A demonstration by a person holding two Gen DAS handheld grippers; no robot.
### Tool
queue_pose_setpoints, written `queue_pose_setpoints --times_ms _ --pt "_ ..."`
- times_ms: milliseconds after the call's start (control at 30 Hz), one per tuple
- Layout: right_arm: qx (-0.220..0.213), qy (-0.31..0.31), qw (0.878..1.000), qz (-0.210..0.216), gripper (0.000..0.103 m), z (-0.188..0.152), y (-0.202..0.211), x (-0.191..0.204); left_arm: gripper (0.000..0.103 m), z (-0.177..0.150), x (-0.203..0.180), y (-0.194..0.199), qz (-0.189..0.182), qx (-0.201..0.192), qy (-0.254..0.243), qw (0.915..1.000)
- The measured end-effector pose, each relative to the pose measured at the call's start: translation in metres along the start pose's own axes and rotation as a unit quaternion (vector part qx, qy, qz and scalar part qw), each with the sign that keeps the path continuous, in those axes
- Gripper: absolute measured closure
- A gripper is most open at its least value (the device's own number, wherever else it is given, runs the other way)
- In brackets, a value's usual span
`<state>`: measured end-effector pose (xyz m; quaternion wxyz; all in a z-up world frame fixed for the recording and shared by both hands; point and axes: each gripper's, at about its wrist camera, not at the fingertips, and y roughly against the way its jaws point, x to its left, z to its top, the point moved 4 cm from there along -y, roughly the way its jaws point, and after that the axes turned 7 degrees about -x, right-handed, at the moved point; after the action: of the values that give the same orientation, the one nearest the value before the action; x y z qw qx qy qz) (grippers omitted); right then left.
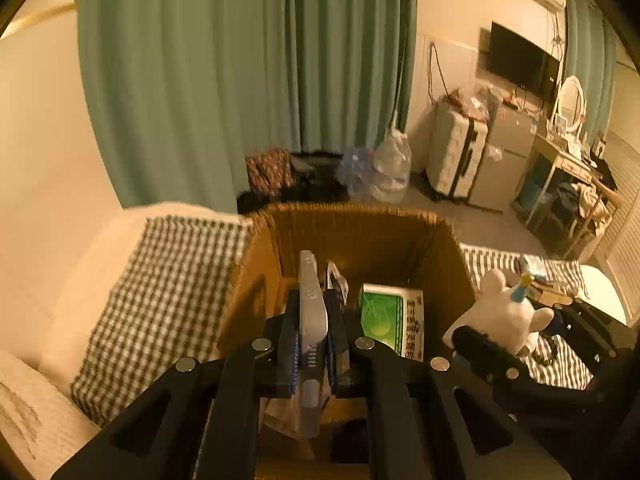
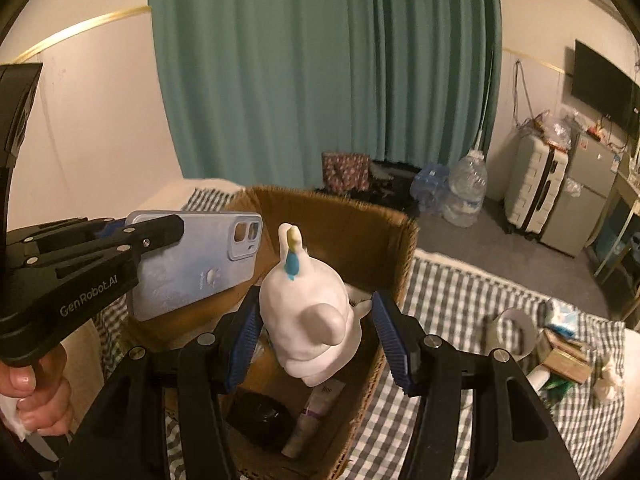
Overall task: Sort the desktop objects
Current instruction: 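Open left tool to drop the phone case while right tool drops the figurine, then move both tools back over the remaining items on the bedspread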
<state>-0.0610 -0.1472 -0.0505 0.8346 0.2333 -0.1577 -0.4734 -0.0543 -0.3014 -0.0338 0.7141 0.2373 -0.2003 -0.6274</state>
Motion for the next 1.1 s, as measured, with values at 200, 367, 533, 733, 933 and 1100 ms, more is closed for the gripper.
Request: queue_pose_setpoints --times_ms 200,367,533,733,933,1100 --pt "0.044 -0.003 0.999 0.01 0.047 -0.017 -0.025 0.001 0.089 -0.011 -0.008 -0.018 0.005 0.027 -0.009 0.9996" --pt "0.041 -0.016 0.999 0.006 0.045 -0.019 -0.024 -0.005 0.058 -0.005 -0.013 -0.01 0.009 0.006 -0.022 0.9997" --pt "0.024 -0.018 1.0 -0.002 0.045 -0.012 -0.011 -0.013 0.056 0.002 -0.019 -0.005 0.014 -0.003 -0.027 0.9995" --pt "0.008 -0.031 0.999 -0.018 0.045 0.0 0.012 -0.032 0.038 0.016 -0.028 0.022 -0.002 -0.037 -0.018 0.9992" --pt "-0.011 -0.046 0.998 -0.041 0.041 0.01 0.042 -0.051 0.013 0.025 -0.051 0.039 -0.023 -0.055 -0.033 0.9977" --pt "-0.026 -0.051 0.996 -0.069 0.038 0.02 0.073 -0.068 0.006 0.032 -0.072 0.054 -0.033 -0.074 -0.047 0.9956"
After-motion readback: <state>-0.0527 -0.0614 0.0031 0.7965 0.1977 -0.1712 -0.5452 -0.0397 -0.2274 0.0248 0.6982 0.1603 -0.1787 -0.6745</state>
